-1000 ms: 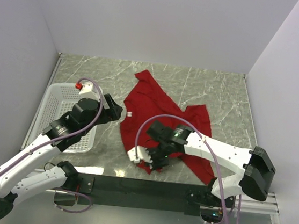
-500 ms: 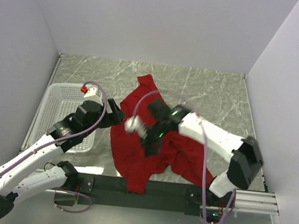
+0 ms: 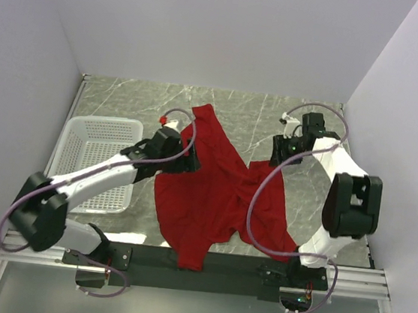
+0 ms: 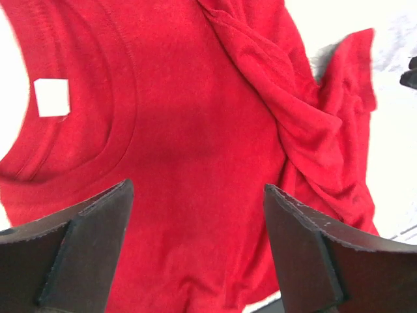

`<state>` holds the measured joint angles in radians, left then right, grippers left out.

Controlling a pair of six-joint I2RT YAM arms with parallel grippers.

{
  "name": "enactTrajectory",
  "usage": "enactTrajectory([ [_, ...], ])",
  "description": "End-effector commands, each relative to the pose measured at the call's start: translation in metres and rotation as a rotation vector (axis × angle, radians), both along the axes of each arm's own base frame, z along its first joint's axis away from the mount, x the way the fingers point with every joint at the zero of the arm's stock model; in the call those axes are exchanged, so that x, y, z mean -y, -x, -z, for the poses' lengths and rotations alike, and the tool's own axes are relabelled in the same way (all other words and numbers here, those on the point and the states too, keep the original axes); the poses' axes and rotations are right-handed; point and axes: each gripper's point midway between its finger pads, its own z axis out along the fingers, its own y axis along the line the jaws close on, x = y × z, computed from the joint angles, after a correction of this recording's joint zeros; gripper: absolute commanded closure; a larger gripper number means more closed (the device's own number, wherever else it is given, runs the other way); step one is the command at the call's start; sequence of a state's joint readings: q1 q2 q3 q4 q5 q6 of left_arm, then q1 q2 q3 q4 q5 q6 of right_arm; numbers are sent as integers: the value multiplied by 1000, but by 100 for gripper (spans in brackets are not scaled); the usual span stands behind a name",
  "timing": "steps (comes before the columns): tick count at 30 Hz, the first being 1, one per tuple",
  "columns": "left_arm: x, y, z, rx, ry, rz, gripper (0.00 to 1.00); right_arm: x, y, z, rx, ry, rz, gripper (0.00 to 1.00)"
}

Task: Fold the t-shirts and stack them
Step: Flatten the tshirt out

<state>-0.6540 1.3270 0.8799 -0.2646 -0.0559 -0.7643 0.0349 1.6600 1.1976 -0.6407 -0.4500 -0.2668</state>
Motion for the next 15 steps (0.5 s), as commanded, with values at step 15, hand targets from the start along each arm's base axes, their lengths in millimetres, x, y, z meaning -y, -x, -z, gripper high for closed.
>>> enactTrajectory([
  [15,29,-16,79,-159,-52,49,23,34,-62,56,-99,59,169,48],
])
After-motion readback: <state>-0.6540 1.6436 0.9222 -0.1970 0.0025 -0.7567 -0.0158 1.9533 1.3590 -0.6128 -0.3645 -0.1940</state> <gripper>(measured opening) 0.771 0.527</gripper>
